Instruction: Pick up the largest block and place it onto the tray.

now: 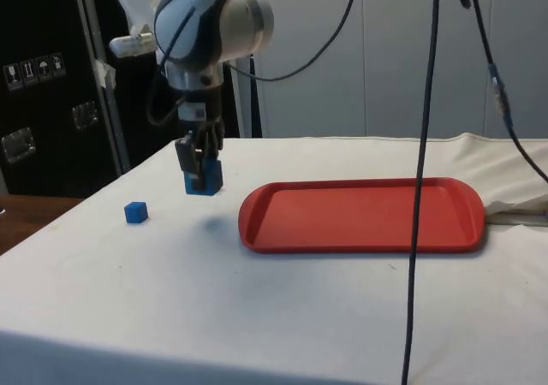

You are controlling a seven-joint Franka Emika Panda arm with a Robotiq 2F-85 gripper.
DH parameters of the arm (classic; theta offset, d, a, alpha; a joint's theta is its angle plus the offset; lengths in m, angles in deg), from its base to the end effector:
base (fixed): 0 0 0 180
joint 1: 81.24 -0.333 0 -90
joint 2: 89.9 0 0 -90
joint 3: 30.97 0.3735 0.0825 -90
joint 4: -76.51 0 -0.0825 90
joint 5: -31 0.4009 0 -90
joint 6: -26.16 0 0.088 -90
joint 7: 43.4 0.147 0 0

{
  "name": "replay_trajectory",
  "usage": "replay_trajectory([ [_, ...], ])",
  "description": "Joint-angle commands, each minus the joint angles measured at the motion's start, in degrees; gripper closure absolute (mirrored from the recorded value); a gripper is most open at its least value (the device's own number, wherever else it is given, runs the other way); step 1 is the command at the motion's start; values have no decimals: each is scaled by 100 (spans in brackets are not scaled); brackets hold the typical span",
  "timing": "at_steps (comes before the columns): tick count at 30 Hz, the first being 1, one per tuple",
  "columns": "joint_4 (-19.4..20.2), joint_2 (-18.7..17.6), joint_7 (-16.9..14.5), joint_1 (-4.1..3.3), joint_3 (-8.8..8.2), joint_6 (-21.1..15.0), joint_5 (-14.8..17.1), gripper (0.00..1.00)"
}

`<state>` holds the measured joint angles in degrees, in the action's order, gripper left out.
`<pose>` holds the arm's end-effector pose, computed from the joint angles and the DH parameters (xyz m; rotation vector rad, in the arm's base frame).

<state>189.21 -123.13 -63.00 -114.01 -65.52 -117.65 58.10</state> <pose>0.6630 0.0048 0.2244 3.0986 0.0458 0.1553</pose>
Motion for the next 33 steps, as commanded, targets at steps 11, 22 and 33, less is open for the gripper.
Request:
replay_trajectory([
  [11, 46, 424, 206, -92, -166, 241, -355, 100],
  [22, 350, 905, 355, -149, -235, 264, -773, 100],
  [33, 928, 1604, 533, -172, -229, 138, -1312, 100],
])
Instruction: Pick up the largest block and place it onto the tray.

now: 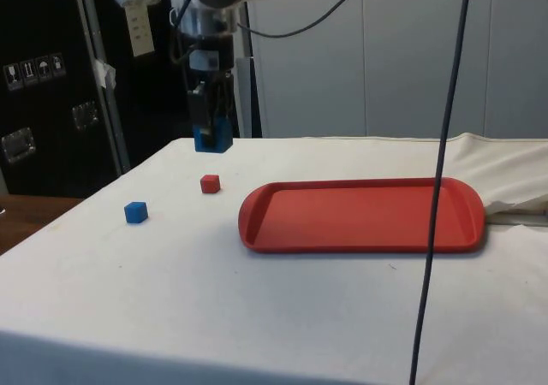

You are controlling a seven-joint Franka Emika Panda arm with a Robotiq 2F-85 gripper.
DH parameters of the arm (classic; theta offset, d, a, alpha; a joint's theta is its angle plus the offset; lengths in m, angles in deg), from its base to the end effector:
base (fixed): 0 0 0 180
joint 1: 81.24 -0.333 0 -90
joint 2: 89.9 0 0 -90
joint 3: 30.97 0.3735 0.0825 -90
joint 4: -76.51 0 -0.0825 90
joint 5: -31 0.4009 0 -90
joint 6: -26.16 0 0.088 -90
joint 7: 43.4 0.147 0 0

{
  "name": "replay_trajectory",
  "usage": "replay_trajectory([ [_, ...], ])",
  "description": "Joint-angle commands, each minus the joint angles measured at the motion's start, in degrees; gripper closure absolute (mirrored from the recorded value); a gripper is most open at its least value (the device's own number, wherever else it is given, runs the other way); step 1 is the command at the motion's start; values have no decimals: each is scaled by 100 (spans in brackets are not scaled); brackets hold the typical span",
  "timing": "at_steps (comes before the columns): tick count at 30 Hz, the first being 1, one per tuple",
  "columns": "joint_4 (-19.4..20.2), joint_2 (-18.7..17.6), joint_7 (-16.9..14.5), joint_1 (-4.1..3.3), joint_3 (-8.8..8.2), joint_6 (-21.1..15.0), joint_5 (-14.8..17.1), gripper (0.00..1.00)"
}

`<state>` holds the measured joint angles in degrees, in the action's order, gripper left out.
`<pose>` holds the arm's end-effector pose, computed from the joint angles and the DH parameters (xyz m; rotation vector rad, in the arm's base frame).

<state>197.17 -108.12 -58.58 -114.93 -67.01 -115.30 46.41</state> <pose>0.6185 -0.0091 0.3069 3.1121 0.0887 0.1840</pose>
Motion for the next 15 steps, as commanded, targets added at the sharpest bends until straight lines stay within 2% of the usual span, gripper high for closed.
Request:
replay_trajectory([
  [1, 46, 57, 6, -6, 0, -11, -29, 100],
  [2, 178, 155, 103, -80, -80, -109, -178, 100],
  [9, 504, 550, 149, -63, -69, -178, -435, 100],
  [10, 378, 464, 52, -6, 0, -63, -286, 100],
  [11, 539, 590, 149, -63, -69, -189, -464, 100],
  [15, 710, 768, 149, -52, -63, -252, -556, 100],
])
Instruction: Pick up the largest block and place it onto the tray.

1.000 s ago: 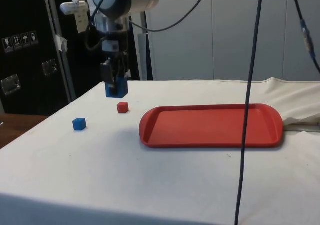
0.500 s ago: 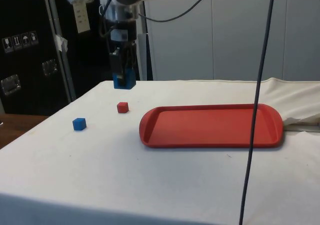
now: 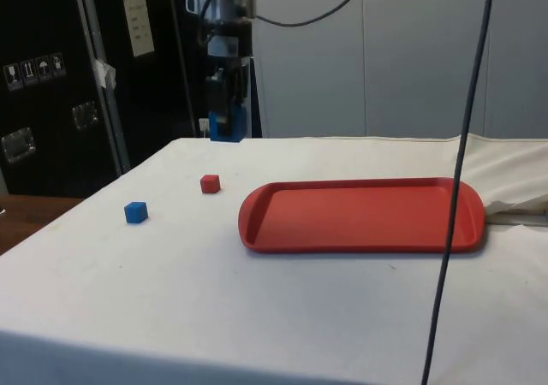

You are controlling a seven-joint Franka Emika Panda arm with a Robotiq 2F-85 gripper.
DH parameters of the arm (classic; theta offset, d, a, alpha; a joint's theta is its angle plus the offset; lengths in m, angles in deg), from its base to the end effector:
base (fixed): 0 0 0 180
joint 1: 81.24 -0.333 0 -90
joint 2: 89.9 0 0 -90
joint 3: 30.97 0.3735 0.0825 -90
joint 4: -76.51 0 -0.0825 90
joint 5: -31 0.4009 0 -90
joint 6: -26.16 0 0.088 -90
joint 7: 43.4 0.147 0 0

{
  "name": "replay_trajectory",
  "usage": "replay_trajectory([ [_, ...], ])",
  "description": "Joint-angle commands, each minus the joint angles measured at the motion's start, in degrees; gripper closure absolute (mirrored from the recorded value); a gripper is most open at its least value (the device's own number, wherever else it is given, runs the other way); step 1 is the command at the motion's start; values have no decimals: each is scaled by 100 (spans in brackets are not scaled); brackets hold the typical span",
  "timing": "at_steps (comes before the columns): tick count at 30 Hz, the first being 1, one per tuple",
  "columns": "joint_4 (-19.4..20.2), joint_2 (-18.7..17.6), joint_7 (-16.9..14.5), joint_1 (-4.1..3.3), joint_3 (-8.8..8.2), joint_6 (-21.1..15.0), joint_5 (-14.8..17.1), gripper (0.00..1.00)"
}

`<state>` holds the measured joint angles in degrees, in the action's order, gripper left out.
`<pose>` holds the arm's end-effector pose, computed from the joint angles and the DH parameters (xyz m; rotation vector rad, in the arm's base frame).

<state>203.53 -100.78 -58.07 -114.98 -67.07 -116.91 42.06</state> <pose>0.5831 -0.0165 0.3244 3.1269 0.1311 0.2102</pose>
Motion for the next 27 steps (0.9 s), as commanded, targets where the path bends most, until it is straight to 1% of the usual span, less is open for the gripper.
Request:
replay_trajectory([
  [1, 160, 120, 97, -46, -57, -120, -178, 100],
  [5, 269, 229, 103, -40, -57, -143, -264, 100],
  [12, 510, 458, 189, -23, -57, -172, -670, 100],
  [13, 476, 453, 80, 0, -11, -92, -516, 100],
  [14, 539, 487, 206, -23, -57, -172, -733, 100],
  [16, 602, 550, 235, -11, -52, -172, -859, 100],
  [17, 665, 607, 258, -11, -52, -172, -974, 100],
  [20, 762, 693, 281, 0, -46, -178, -1123, 100],
  [21, 739, 699, 178, 11, -17, -92, -985, 100],
  [22, 791, 722, 281, 0, -46, -178, -1163, 100],
  [23, 854, 773, 292, 6, -46, -183, -1243, 100],
  [27, 997, 882, 292, 17, -46, -206, -1369, 100],
])
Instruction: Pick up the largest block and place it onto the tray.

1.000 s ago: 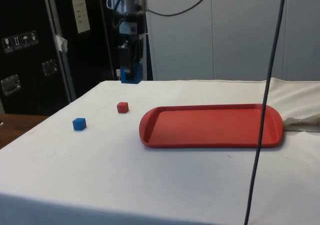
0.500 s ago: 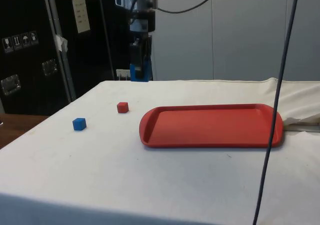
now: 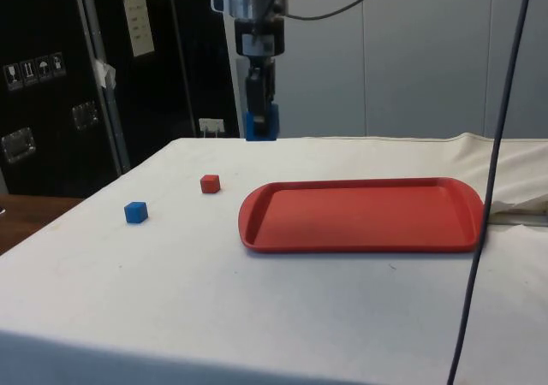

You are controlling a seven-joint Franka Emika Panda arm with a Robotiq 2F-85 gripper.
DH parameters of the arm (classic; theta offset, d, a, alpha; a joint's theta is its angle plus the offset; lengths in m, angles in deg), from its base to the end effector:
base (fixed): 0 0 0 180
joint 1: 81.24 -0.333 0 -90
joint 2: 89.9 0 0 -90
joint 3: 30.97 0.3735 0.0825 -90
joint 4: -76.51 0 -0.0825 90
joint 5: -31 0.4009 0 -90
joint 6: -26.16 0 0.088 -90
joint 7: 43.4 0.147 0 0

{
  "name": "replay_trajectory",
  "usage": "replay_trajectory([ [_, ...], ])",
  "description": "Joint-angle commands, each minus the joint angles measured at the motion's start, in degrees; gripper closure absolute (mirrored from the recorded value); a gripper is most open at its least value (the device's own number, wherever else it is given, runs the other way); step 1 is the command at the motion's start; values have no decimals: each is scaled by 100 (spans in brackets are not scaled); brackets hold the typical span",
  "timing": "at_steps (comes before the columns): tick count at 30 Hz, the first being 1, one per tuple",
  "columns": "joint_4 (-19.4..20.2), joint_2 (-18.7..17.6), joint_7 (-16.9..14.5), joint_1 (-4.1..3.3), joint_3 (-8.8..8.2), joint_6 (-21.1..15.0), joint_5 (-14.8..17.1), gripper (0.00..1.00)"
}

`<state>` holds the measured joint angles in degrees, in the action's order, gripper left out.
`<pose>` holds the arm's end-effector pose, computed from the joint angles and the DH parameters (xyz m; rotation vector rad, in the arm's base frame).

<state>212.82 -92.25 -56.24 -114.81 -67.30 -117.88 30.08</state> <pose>0.5254 -0.0256 0.3224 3.0763 0.2933 0.1486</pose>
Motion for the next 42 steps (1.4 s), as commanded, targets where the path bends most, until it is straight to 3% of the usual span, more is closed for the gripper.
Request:
replay_trajectory([
  [1, 109, 57, 103, 0, -23, -115, -201, 100],
  [2, 149, 80, 103, 6, -17, -120, -229, 100],
  [3, 74, 52, 0, 0, 0, -6, -63, 100],
  [4, 189, 103, 97, 6, -17, -138, -246, 100],
  [6, 321, 166, 74, 11, -17, -195, -281, 100],
  [10, 584, 218, -6, 17, -17, -418, -264, 100],
  [11, 539, 201, -52, 6, -6, -321, -166, 100],
  [26, 1415, 201, -252, 23, -11, -1427, -160, 100],
  [27, 1381, 195, -229, 23, -11, -1335, -166, 100],
  [34, 1851, 143, -372, 17, 6, -2000, -86, 100],
  [36, 1811, 74, -315, 23, -11, -1960, -155, 100],
  [39, 2051, 86, -413, 17, 23, -2338, -57, 100],
  [42, 2126, 11, -418, 17, 52, -2498, -29, 100],
])
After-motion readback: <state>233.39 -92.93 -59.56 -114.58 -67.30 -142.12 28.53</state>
